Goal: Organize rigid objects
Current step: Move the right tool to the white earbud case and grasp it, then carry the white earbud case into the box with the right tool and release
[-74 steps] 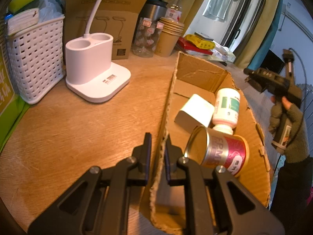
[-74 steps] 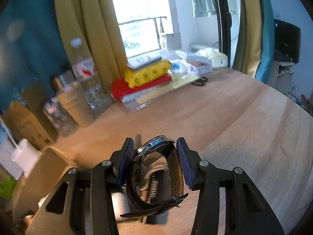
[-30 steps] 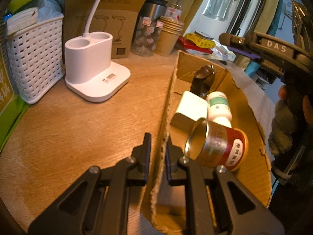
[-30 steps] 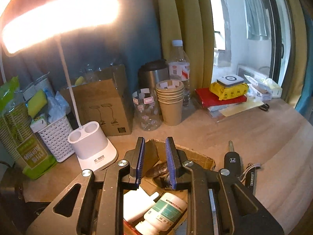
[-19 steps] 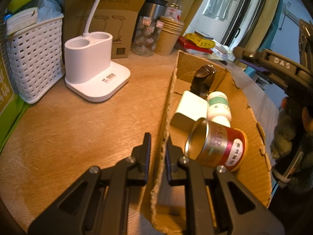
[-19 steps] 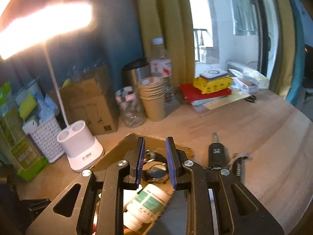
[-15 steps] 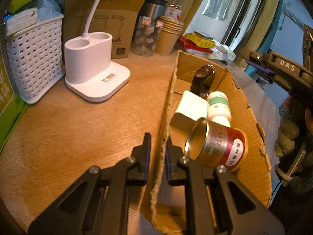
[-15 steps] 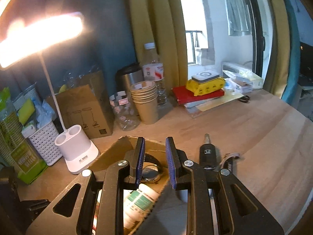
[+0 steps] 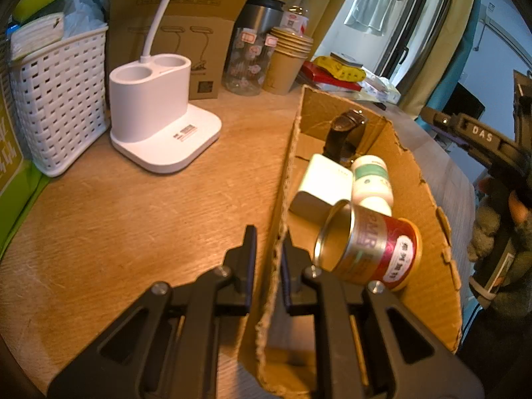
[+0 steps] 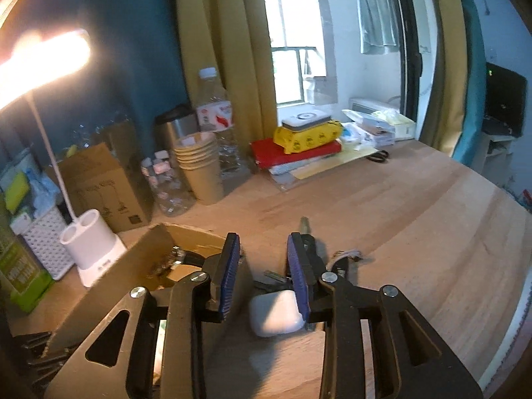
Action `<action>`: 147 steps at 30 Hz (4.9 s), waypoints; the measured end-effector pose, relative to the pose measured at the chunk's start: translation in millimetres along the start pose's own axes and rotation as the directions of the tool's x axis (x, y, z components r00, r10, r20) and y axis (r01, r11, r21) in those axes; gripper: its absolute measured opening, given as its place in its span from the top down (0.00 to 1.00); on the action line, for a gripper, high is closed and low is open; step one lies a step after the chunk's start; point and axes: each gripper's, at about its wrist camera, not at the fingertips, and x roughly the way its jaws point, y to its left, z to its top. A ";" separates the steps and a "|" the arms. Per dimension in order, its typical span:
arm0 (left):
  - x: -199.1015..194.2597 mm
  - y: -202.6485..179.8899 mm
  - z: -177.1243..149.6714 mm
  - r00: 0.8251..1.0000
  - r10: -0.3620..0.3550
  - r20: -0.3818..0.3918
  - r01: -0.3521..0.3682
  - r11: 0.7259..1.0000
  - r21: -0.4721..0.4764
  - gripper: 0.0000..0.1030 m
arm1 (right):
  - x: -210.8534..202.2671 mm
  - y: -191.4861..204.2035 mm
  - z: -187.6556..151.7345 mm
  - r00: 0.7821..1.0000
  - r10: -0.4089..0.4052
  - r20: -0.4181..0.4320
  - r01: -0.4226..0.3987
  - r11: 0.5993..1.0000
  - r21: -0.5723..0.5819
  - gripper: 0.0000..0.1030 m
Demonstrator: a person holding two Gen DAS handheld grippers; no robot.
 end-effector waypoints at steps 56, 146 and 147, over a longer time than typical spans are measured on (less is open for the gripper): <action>-0.1 0.1 0.2 1.000 0.000 0.000 0.000 1.000 -0.001 0.87 | 64.7 -11.5 -47.1 0.959 0.016 -0.282 -0.046 0.994 -0.102 0.36; 1.0 -2.7 -0.4 1.000 -0.001 -0.003 0.001 1.000 0.000 0.87 | 7.6 110.3 -40.1 0.958 0.211 -0.195 -0.259 0.926 -0.274 0.46; 1.0 -2.6 -0.3 1.000 -0.001 -0.003 0.001 1.000 0.000 0.87 | 7.9 111.2 -40.5 0.957 0.212 -0.197 -0.262 0.925 -0.274 0.46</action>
